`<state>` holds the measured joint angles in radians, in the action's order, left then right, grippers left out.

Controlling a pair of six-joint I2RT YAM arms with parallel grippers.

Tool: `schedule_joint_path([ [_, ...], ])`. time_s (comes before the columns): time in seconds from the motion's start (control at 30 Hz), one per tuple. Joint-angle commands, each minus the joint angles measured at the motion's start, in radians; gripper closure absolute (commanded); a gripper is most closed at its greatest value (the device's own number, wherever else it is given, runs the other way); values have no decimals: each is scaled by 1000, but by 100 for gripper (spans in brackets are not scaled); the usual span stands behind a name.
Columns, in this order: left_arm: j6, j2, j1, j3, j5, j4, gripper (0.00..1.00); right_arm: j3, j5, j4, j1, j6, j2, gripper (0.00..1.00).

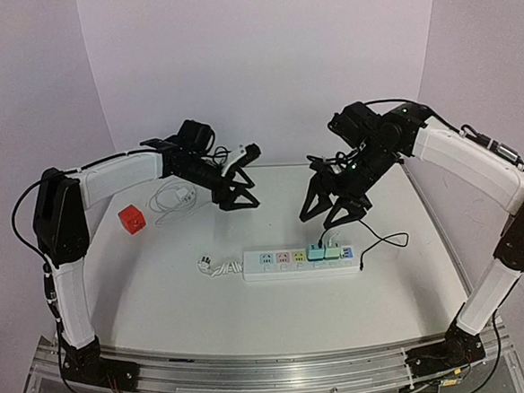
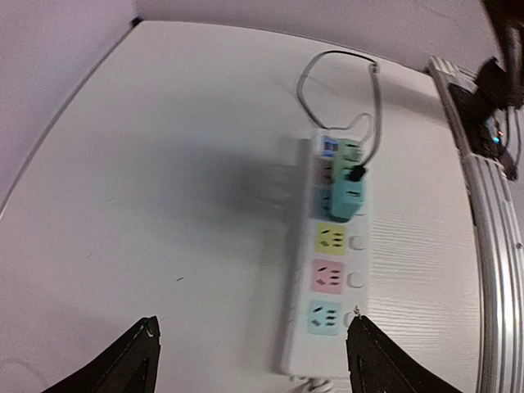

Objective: Insert the plug

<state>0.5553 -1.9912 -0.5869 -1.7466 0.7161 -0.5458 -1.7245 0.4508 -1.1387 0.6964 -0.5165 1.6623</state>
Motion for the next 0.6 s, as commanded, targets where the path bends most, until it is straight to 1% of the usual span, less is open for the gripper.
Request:
schedule_joint_path([
  [0.0, -174, 70, 123, -3, -202, 81, 21, -133, 49, 7, 5, 41, -23, 35],
  [0.2, -403, 38, 293, -28, -395, 110, 22, -260, -70, 10, 5, 51, 23, 35],
  [0.27, -461, -7, 338, -73, -443, 85, 27, -281, -90, 15, 5, 59, 42, 35],
  [0.3, -493, -37, 360, -120, -483, 56, 30, -293, -99, 17, 5, 61, 52, 35],
  [0.37, -539, -113, 378, -220, -575, 8, 33, -309, -102, 20, 6, 65, 73, 35],
  [0.4, -564, -135, 382, -241, -608, 4, 34, -314, -101, 25, 6, 65, 84, 35],
  [0.57, -756, -213, 378, -262, -729, 58, 35, -336, -92, 39, 5, 60, 126, 35],
])
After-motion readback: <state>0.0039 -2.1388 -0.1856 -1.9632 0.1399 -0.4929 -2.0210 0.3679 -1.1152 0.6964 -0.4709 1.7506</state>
